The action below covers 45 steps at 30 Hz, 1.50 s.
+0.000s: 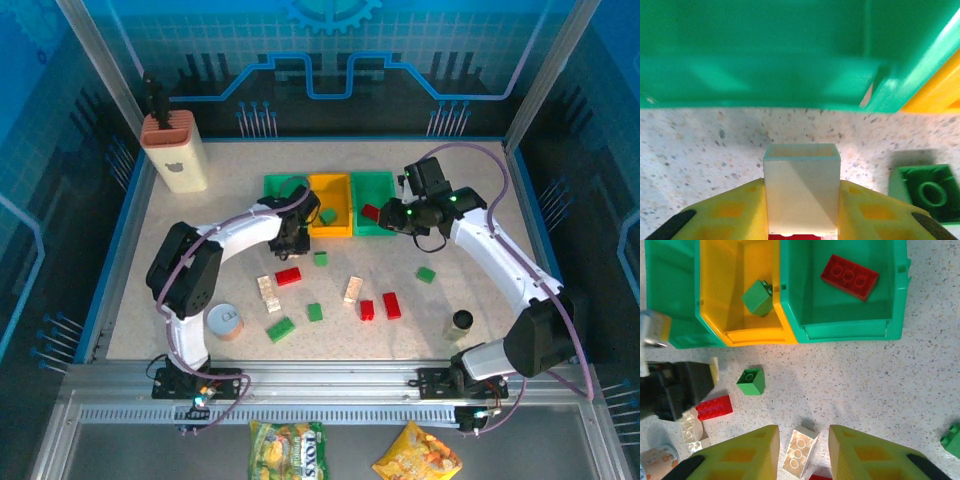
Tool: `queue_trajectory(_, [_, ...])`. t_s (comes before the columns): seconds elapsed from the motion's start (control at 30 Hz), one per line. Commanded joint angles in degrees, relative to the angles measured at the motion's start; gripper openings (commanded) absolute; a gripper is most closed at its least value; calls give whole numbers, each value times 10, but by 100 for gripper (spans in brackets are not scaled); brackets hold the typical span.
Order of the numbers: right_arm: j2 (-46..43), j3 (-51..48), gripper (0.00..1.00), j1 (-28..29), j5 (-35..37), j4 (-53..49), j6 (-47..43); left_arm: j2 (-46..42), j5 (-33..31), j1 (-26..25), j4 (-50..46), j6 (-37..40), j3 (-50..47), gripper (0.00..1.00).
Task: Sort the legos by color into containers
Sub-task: Pick up the lego from the center of the table, then place the lego in the container.
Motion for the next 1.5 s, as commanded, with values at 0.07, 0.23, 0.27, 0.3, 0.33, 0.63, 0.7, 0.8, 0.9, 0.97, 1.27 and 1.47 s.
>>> queue_trajectory(0.07, [11,-22,33,-5,3,1,-23,-28,1,30,-29,43,47,34])
queue_trajectory(0.23, [32,-50,34,-4,-3,20,-51,-15,12,61,-35,80,91,34])
queue_trajectory(0.27, [34,-54,34,-5,-3,22,-53,-9,14,66,-38,87,101,34])
queue_trajectory(0.3, [36,-59,35,-4,-3,24,-55,-2,16,71,-41,96,114,34])
queue_trajectory(0.33, [37,-64,35,-4,-3,26,-55,6,17,77,-43,104,127,34])
queue_trajectory(0.63, [37,-86,36,-4,11,26,-59,98,33,103,-63,144,239,34])
queue_trajectory(0.7, [37,-87,36,-4,12,24,-61,118,37,106,-66,147,260,34])
queue_trajectory(0.8, [34,-89,37,-5,14,20,-64,150,40,111,-66,150,282,34])
queue_trajectory(0.9, [30,-93,37,-4,15,19,-63,178,43,114,-71,150,300,34])
queue_trajectory(0.97, [26,-97,38,-4,15,18,-63,191,40,115,-72,152,305,35])
queue_trajectory(1.27, [14,-106,39,-4,15,12,-65,223,42,116,-62,146,307,39])
queue_trajectory(1.47, [10,-108,39,-2,14,13,-65,214,47,117,-61,143,309,45])
